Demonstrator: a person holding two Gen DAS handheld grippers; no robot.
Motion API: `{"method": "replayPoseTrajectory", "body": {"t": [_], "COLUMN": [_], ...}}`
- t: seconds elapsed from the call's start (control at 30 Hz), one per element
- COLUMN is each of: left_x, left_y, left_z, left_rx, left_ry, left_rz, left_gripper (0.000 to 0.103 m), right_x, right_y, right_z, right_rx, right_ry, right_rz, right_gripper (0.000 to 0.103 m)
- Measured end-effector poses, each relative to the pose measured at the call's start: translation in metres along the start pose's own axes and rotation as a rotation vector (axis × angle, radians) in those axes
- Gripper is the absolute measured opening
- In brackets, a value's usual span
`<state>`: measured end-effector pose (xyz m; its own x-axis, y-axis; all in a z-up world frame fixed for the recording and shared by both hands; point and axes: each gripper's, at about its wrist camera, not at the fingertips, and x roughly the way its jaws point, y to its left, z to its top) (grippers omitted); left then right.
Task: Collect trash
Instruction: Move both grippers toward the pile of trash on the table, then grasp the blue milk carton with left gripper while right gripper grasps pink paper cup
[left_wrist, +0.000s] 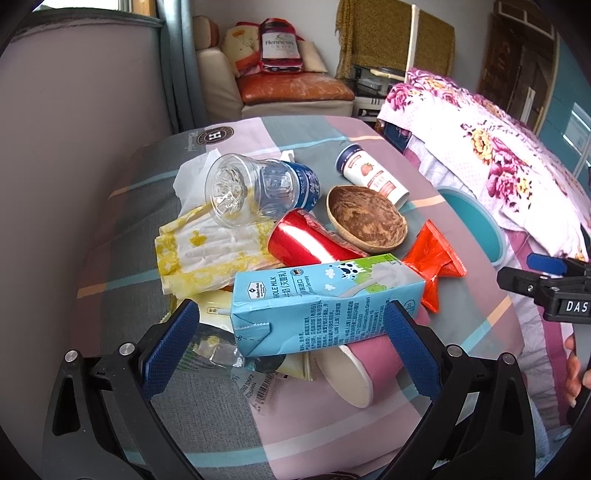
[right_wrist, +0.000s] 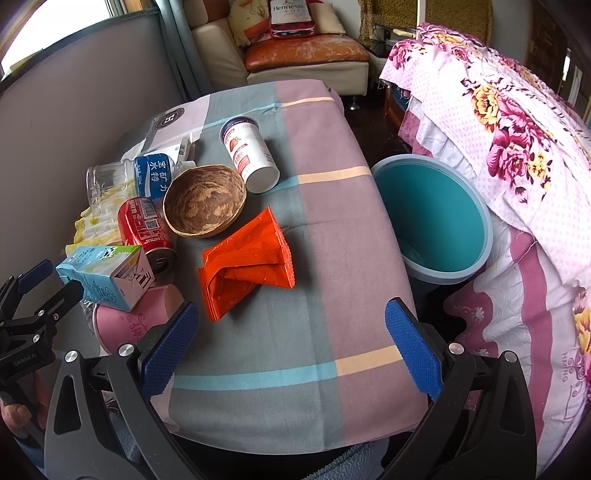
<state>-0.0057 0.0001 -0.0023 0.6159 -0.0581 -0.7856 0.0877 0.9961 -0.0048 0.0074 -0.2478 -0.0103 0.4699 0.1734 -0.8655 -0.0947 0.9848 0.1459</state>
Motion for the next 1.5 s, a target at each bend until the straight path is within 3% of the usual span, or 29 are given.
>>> {"method": "replayPoseTrajectory", "body": {"t": [0.27, 0.6, 0.7, 1.1, 1.17, 1.2, 1.23, 1.3, 1.5], "left_x": [0.003, 0.005, 0.008, 0.033, 0.038, 0.042, 0.044, 0.046, 0.042], "left_y": [-0.001, -0.003, -0.002, -0.028, -0.03, -0.031, -0.03, -0.027, -0.013], "left_z": [0.005, 0.001, 0.002, -0.009, -0.009, -0.007, -0.004, 0.001, 0.005], "left_rx": [0.32, 0.506, 0.553, 0.802, 0.808, 0.796, 0.768, 0.694, 0.489], "left_ry": [0.066, 0.083, 0.096, 0.126, 0.141, 0.154, 0.17, 0.197, 0.212], "left_rz": [0.033, 0.007, 0.002, 0.05, 0.049, 0.037, 0.014, -0.041, -0.159], "left_gripper": [0.1, 0.099, 0.095, 0.094, 0.094, 0.086, 0.066, 0.047, 0.043], "right_x": [0.004, 0.01, 0.016, 0.028, 0.03, 0.03, 0.03, 0.03, 0.026], "right_y": [0.001, 0.01, 0.014, 0.02, 0.019, 0.019, 0.019, 0.02, 0.031], "right_z": [0.001, 0.004, 0.003, 0.001, 0.002, 0.002, 0.003, 0.004, 0.015], "right_rx": [-0.002, -0.047, -0.065, -0.081, -0.076, -0.075, -0.077, -0.096, -0.242], "right_ry": [0.021, 0.058, 0.091, 0.142, 0.15, 0.152, 0.15, 0.146, 0.14], "right_rz": [0.015, 0.034, 0.059, 0.112, 0.123, 0.129, 0.13, 0.129, 0.143], "right_gripper": [0.097, 0.097, 0.097, 0.097, 0.097, 0.097, 0.097, 0.097, 0.097]}}
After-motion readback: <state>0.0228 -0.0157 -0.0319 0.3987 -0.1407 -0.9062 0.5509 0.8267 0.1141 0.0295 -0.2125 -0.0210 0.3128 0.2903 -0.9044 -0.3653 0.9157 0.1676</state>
